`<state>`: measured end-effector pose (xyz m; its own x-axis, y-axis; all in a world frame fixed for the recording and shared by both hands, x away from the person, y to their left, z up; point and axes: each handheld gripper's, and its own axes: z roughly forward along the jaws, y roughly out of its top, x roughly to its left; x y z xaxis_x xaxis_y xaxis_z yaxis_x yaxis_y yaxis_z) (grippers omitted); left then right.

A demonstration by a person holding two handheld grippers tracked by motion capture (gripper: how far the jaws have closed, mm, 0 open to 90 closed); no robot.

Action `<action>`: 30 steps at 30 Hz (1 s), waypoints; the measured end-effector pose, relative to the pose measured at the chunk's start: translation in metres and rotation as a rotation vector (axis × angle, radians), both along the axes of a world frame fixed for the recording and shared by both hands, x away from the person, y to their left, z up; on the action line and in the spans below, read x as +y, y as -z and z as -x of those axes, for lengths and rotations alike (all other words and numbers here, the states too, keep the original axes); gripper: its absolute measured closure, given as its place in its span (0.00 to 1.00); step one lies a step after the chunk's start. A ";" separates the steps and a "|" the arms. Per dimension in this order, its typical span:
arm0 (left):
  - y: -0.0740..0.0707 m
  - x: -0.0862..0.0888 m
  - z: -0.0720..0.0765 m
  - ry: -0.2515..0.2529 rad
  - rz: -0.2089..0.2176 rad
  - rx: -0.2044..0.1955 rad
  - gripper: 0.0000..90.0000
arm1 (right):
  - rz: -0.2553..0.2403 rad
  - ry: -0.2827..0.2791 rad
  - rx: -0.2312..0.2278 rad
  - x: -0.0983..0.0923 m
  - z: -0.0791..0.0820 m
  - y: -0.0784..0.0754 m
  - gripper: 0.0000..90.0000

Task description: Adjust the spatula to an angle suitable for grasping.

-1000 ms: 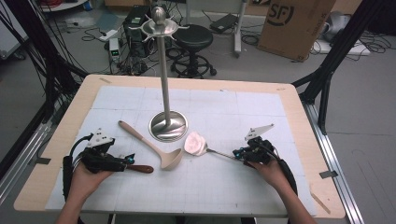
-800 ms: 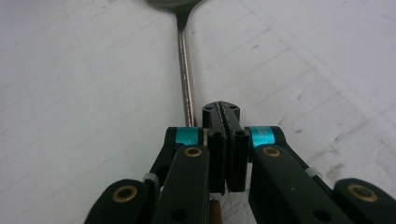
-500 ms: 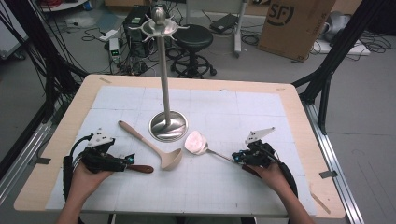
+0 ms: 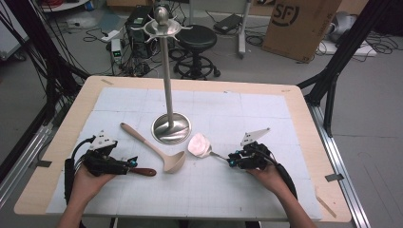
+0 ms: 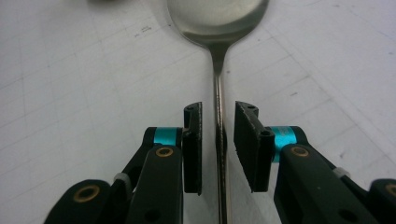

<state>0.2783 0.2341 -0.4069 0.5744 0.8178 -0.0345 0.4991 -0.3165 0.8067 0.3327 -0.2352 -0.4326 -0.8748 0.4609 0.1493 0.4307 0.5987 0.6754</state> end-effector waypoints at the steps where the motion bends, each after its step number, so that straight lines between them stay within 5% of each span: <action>1: 0.000 0.000 0.000 0.002 -0.002 0.001 0.05 | 0.004 -0.008 -0.006 0.002 -0.001 0.001 0.81; 11: 0.000 0.000 0.000 0.004 -0.004 0.001 0.05 | 0.059 -0.023 -0.014 0.017 -0.006 0.005 0.87; 30: 0.000 0.001 0.000 0.006 -0.004 -0.001 0.05 | 0.078 -0.009 -0.042 0.018 -0.005 0.003 0.93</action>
<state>0.2785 0.2347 -0.4065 0.5793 0.8145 -0.0305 0.4962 -0.3227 0.8060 0.3379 -0.2172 -0.4357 -0.8837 0.4618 0.0764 0.3975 0.6541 0.6435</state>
